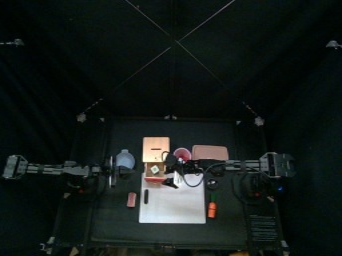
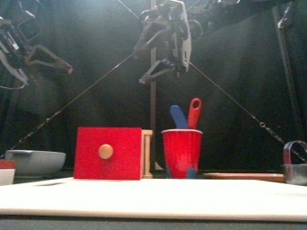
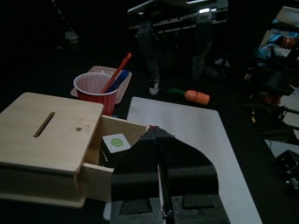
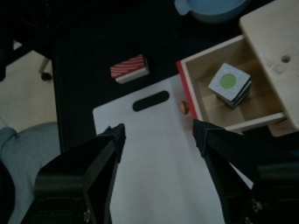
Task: Place sushi on board then cut the sushi with the knife then place the pieces on the plate
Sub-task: Place the sushi on the board
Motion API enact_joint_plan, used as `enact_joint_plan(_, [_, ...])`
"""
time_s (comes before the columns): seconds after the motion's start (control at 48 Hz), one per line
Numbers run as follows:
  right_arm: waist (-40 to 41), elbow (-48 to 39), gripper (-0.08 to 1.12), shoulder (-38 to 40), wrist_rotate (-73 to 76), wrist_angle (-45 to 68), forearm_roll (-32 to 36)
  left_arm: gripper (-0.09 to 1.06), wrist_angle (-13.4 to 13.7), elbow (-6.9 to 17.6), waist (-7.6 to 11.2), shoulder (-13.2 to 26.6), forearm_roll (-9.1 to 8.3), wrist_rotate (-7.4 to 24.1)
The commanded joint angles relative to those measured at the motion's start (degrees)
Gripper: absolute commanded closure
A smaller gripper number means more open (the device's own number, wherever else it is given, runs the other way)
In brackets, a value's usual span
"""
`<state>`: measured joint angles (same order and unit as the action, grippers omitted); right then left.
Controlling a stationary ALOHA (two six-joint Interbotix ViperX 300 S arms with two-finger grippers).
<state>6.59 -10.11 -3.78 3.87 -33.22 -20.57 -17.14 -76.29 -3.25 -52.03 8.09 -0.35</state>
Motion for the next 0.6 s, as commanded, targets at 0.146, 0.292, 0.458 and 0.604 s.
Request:
enact_joint_plan(0.146, [1.76, 14.33, 0.11, -6.68, 13.71, -19.69, 14.33, 0.87, -0.62, 0.53, -0.09, 0.09, 0.09, 0.09])
enact_joint_plan(0.292, [-0.26, 18.11, 0.10, -10.55, 24.17, -20.30, 26.37, 0.87, -1.93, 0.09, -0.26, 0.09, 0.79, 0.09])
enact_joint_plan(0.458, [-0.79, 20.48, 0.11, -14.15, 28.39, -18.37, 27.60, 0.87, -2.02, -0.26, -1.41, 0.09, 0.79, 0.26])
enact_joint_plan(0.604, [-0.44, 20.13, 0.10, -15.29, 29.97, -16.00, 27.42, 0.87, -2.02, -0.53, -1.76, 0.09, 0.79, 0.09])
